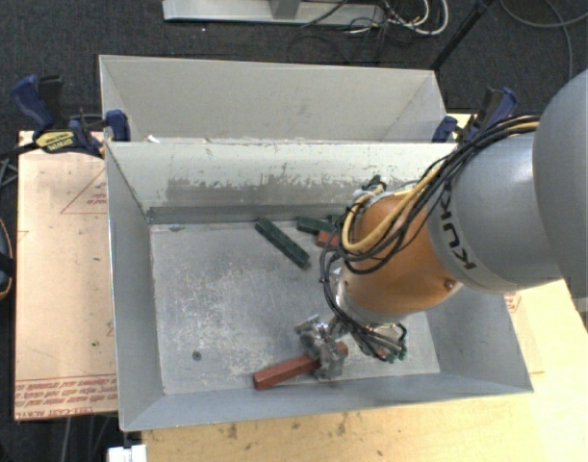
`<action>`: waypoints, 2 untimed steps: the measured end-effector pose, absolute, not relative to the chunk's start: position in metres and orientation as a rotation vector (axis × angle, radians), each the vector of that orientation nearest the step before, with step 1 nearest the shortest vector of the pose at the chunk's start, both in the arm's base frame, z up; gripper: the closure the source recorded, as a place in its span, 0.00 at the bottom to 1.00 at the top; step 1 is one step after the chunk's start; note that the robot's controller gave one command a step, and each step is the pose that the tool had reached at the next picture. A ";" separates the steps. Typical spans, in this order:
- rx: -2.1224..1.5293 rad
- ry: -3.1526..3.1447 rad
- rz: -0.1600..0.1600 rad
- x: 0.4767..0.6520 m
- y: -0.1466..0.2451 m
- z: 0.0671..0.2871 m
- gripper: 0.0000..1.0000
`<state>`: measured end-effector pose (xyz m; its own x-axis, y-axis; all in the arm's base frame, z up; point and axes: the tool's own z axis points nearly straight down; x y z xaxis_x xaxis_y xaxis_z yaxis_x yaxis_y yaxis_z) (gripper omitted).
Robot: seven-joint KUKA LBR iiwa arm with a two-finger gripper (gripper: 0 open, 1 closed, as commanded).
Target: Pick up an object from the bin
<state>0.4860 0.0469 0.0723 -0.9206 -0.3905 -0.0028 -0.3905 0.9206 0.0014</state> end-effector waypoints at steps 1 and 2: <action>-0.625 3.076 0.003 0.486 0.047 0.072 1.00; -0.587 3.084 0.001 0.487 0.035 0.206 1.00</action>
Offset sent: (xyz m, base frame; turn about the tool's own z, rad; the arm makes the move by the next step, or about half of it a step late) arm 0.0002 -0.0127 0.1337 0.0228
